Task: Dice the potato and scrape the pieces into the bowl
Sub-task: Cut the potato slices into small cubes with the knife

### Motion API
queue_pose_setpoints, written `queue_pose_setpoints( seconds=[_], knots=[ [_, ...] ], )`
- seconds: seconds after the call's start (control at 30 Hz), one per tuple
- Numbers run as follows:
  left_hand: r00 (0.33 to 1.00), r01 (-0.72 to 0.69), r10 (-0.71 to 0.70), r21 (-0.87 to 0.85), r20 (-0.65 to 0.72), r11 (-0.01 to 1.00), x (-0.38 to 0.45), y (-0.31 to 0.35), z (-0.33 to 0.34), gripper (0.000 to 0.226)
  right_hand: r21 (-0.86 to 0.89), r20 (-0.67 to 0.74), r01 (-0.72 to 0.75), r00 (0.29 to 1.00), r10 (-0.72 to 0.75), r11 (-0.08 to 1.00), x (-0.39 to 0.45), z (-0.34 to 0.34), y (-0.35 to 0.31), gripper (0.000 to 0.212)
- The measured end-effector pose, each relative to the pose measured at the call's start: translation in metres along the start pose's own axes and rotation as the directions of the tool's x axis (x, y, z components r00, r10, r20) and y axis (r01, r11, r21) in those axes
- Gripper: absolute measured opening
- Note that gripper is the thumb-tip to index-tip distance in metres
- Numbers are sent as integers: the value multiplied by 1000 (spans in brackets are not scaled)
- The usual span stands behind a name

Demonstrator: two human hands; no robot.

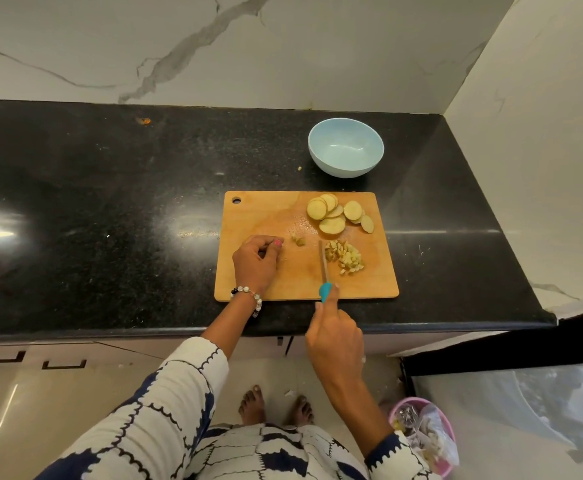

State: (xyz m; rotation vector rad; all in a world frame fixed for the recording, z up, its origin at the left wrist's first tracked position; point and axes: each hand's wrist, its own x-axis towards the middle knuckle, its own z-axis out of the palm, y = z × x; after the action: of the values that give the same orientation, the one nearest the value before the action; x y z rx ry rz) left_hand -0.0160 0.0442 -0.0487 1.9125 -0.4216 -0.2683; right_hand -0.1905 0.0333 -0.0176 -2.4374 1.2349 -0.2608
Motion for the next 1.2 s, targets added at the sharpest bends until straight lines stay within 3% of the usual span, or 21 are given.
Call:
queue_pose_setpoints(
  seconds=[0.17, 0.4, 0.63, 0.7, 0.8, 0.87, 0.93, 1.0, 1.1, 1.2],
  knots=[
    [1000, 27, -27, -36, 9, 999, -2, 1, -1, 15, 14, 94, 112, 989, -113, 994, 17, 6, -29, 55],
    [1000, -6, 6, -16, 1, 1000, -4, 4, -1, 15, -39, 131, -50, 990, 55, 998, 21, 8, -24, 58],
    [998, -54, 55, 80, -10, 995, -7, 10, 4, 14, -16, 39, -93, 995, 93, 996, 6, -4, 5, 55],
    [1000, -16, 17, 79, -9, 997, -7, 11, 4, 14, 74, 30, -68, 997, 66, 995, 7, -11, 10, 53],
    [999, 32, -32, 80, 3, 996, -6, 16, 7, 15, 339, 8, -97, 995, 100, 936, 11, -25, 19, 48],
    [999, 27, -29, 76, 32, 997, -7, 22, 10, 17, 373, -33, -57, 997, 74, 926, 15, -33, 25, 45],
    [994, -68, 60, 91, 87, 993, -9, 32, 14, 18, 218, -88, 35, 996, -16, 975, 18, -39, 31, 43],
    [958, -260, 239, 130, 159, 957, -11, 40, 20, 23, -9, -139, 111, 984, -111, 994, 20, -44, 37, 40],
    [848, -501, 445, 162, 287, 850, -12, 44, 29, 43, -250, -197, 210, 945, -262, 945, 20, -48, 47, 42],
    [741, -655, 539, 254, 401, 712, -10, 41, 35, 55, -316, -247, 250, 910, -334, 915, 18, -52, 57, 44]
  ],
)
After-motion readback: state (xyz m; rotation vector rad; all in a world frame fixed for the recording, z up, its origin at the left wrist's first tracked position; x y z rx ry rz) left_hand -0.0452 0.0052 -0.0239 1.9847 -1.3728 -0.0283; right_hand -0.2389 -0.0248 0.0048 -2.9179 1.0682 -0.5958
